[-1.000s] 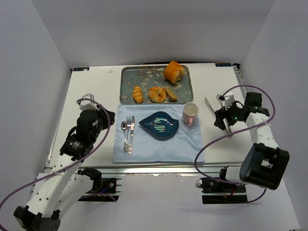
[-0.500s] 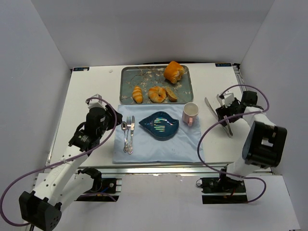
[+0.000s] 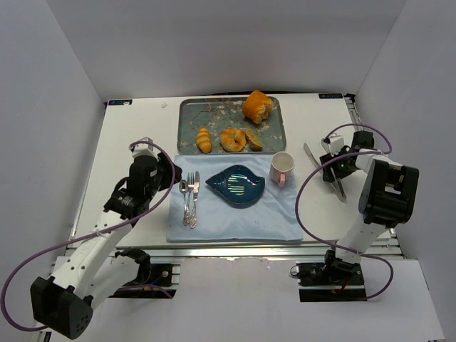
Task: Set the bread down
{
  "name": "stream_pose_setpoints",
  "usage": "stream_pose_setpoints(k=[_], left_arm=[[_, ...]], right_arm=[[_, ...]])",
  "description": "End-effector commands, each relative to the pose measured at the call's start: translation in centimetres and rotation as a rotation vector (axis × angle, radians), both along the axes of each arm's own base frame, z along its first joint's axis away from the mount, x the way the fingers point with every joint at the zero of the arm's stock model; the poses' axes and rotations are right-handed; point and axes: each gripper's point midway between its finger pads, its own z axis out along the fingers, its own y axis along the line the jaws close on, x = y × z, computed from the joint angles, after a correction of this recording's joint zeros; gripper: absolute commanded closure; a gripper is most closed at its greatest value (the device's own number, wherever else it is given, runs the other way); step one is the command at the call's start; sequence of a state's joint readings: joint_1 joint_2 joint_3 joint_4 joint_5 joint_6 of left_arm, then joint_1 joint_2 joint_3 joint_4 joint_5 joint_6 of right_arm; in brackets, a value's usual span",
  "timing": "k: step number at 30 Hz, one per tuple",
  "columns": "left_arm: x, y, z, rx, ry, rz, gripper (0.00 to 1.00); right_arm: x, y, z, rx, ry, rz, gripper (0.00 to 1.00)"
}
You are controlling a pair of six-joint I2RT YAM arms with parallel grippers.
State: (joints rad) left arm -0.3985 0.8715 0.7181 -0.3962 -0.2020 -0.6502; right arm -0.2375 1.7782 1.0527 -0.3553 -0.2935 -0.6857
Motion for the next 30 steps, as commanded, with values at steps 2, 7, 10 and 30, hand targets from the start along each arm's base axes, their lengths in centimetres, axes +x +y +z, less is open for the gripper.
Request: stream_pose_setpoints(k=[2,7,10,30], left_arm=[[0.0,0.6,2.1,0.0,-0.045,0.012,0.38],[-0.2,0.8,2.5,0.0,-0.055,0.017,0.38],[-0.4,1.0,3.0,-0.001,-0.062,0.019,0.38],[-1.3,1.8,4.9,-0.029,-0.094,0.055,0.38]], right_arm=[[-0.6,-0.3,-1.5,-0.033,0.047,-0.016,0.38],[-1.4,-0.6,-2.1,-0.062,0.062,0.004,0.72],[-0.6,0.6,0.8,0.009,0.024,0.026,0.84],[3.6,19.2,24.2,0.461,-0.218,0.307,0.55]])
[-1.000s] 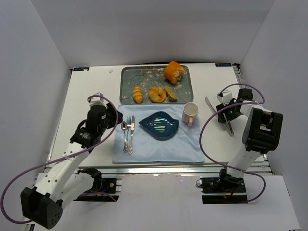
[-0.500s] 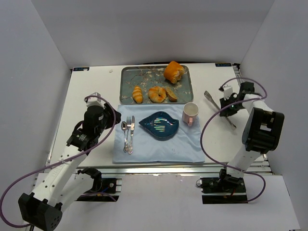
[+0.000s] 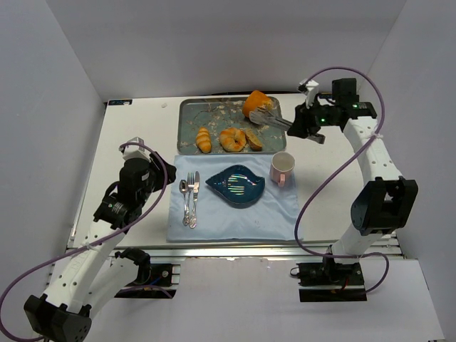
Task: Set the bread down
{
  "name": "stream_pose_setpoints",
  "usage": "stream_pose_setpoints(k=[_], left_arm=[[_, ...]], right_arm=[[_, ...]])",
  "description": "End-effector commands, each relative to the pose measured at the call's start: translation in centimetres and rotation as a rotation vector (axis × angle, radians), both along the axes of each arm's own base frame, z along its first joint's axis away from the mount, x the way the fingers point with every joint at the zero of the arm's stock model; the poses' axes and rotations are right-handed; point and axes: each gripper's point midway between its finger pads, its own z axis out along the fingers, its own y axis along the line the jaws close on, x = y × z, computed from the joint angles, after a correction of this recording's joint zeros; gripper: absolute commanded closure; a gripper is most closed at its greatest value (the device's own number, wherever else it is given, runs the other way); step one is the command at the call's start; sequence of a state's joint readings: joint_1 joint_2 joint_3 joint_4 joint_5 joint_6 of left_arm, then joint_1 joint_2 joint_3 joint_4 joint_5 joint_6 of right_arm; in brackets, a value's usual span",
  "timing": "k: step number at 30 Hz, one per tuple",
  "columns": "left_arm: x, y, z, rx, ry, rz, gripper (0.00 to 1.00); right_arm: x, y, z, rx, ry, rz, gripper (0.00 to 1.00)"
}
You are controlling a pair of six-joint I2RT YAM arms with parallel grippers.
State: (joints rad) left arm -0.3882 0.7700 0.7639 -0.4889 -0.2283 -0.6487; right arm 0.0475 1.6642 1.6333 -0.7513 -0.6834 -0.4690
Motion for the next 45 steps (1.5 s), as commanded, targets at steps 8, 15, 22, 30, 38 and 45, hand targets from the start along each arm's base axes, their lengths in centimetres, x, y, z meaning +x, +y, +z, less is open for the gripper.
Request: stream_pose_setpoints(k=[8,15,22,30,38,45], left_arm=[[0.2,0.5,2.3,-0.029,-0.046,0.036,0.38],[-0.1,0.7,2.3,-0.027,-0.046,0.042,0.38],[-0.4,0.8,2.1,-0.042,-0.054,0.045,0.38],[-0.6,0.9,1.9,-0.041,-0.054,0.046,0.38],[-0.8,1.0,1.7,-0.044,-0.055,0.052,0.38],[-0.8,1.1,1.9,-0.041,-0.057,0.056,0.38]], right_arm=[[1.0,4.7,-1.7,-0.153,0.003,-0.08,0.56],[1.2,5.9,-3.9,-0.261,-0.003,-0.111,0.56],[0.7,6.4,-5.8,-0.357,0.007,-0.1,0.55],[0.2,6.3,-8.3,-0.435,0.028,-0.09,0.54],[0.7,5.3,-9.7,-0.496,0.031,-0.118,0.56],[0.8,5.3,-10.0,-0.506,0.031,-0.112,0.58]])
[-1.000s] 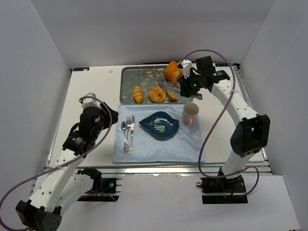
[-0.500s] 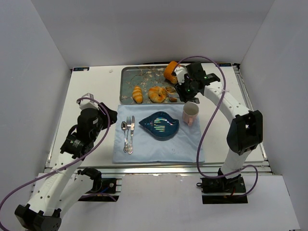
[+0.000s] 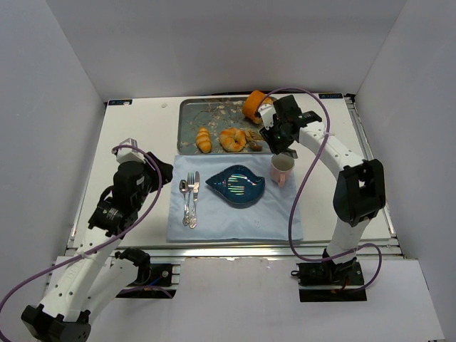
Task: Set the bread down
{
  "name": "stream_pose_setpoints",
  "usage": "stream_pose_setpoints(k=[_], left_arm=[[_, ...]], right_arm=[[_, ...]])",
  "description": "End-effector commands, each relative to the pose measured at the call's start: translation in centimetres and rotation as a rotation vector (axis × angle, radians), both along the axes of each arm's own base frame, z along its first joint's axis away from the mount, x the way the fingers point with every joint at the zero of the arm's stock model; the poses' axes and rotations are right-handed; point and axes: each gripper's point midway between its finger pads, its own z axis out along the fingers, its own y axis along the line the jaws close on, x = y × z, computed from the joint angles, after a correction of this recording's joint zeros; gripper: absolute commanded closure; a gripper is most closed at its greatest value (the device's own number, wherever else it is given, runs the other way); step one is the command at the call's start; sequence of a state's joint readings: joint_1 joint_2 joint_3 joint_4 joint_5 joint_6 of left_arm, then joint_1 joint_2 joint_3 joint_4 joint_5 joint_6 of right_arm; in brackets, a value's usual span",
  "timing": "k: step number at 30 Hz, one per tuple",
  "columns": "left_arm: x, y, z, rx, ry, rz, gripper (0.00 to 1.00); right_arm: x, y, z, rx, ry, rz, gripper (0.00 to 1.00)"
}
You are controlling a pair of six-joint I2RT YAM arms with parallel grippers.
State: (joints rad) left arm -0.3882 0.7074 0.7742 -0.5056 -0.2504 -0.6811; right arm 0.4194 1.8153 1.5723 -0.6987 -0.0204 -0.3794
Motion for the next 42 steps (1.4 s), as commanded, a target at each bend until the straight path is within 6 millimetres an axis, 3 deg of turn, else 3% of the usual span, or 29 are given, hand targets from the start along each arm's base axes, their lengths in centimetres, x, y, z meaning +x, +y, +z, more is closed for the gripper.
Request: stream_pose_setpoints(k=[1,5,8,14,16,17,19,20,22,23,26,30,38,42], left_arm=[[-0.2,0.6,0.1,0.0,-0.005,0.023,0.38],[-0.2,0.6,0.2,-0.001,-0.009,0.023,0.38],[-0.2,0.6,0.4,0.002,-0.01,0.023,0.38],[-0.3,0.8,1.2,-0.002,-0.028,0.031,0.38],[-0.3,0.8,1.4,-0.006,-0.033,0.031,0.38],[-0.4,0.8,1.6,-0.009,-0.038,0.033,0.38],[-0.4,0.9,1.7,-0.01,-0.042,0.035,0.38],[-0.4,0.9,1.8,-0.011,-0.043,0.035,0.38],[-0.4,0.9,1.7,-0.006,-0.041,0.036,0.38],[-0.4,1.0,1.8,-0.004,-0.041,0.036,0.38],[-0.4,0.9,1.8,-0.002,-0.041,0.032,0.38],[-0.4,0.9,1.9,0.001,-0.042,0.029,0.37],[-0.5,0.8,2.0,-0.011,-0.049,0.027,0.37],[-0.6,0.9,1.9,-0.011,-0.046,0.029,0.37]], right_arm=[[0.9,0.0,0.7,-0.004,-0.046,0.004,0.6],[0.8,0.0,0.5,-0.009,-0.043,0.011,0.72],[1.0,0.3,1.8,0.017,-0.068,0.02,0.83],[0.5,1.4,8.5,0.112,-0.198,0.095,0.94],[-0.8,1.5,10.7,0.147,-0.238,0.138,0.95],[-2.0,1.8,10.1,0.168,-0.21,0.172,0.96],[-4.7,2.3,11.4,0.222,-0.226,0.274,0.96],[-6.3,2.1,9.7,0.219,-0.176,0.303,0.96],[-9.1,2.2,9.8,0.247,-0.156,0.382,0.96],[-10.2,1.9,8.3,0.233,-0.125,0.395,0.96],[-12.1,1.3,8.6,0.23,-0.158,0.427,0.97],[-14.9,1.1,6.4,0.193,-0.112,0.49,0.96],[-15.9,0.3,3.6,0.071,-0.113,0.51,0.89],[-16.1,0.7,3.4,0.074,-0.104,0.527,0.68]])
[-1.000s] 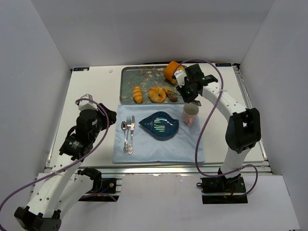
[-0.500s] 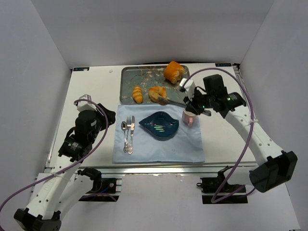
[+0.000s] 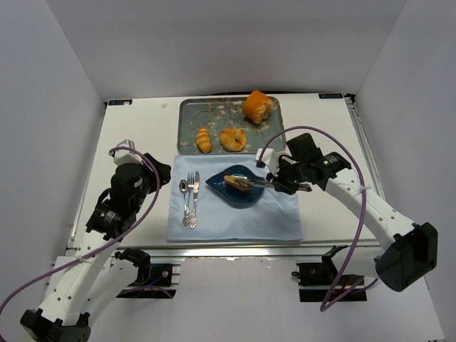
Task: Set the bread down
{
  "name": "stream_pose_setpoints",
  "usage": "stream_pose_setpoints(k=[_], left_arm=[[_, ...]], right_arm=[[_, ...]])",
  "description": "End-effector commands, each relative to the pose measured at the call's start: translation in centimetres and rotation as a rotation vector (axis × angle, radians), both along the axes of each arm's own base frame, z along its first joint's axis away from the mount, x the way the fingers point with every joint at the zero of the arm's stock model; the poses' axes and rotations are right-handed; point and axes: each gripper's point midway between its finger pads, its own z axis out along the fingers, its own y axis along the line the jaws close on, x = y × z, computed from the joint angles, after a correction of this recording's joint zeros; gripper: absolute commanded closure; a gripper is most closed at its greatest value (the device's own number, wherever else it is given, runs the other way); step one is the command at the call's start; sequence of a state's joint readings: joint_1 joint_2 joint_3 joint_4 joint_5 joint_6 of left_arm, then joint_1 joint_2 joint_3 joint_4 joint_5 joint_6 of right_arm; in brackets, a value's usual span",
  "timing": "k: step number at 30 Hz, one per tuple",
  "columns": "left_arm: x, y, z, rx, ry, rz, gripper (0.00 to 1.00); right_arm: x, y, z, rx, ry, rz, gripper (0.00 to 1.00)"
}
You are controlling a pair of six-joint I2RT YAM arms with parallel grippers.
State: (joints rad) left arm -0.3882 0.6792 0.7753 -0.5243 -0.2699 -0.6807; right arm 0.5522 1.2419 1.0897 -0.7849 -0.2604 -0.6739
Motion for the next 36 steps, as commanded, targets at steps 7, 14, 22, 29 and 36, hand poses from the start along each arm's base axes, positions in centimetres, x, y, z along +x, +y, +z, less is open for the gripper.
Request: stream_pose_setpoints(k=[7,14,22,29,36], left_arm=[[-0.3,0.5,1.6,-0.015,-0.037,0.016,0.37],[-0.2,0.4,1.6,-0.013,-0.037,0.016,0.37],[-0.1,0.2,1.7,-0.013,-0.038,0.007,0.37],[-0.3,0.1,1.9,-0.041,-0.047,0.007,0.37],[-0.7,0.3,2.0,-0.082,-0.063,0.028,0.38]], right_arm=[[0.3,0.8,1.7,0.036,-0.047,0.037,0.52],[0.1,1.6,3.4,0.093,-0.058,0.04,0.54],[7.8,4.6,8.3,0.242,-0.16,-0.218,0.64],[14.7,7.1,6.7,0.3,-0.022,-0.457,0.63],[16.5,8.1,3.4,0.299,0.096,-0.523,0.62]])
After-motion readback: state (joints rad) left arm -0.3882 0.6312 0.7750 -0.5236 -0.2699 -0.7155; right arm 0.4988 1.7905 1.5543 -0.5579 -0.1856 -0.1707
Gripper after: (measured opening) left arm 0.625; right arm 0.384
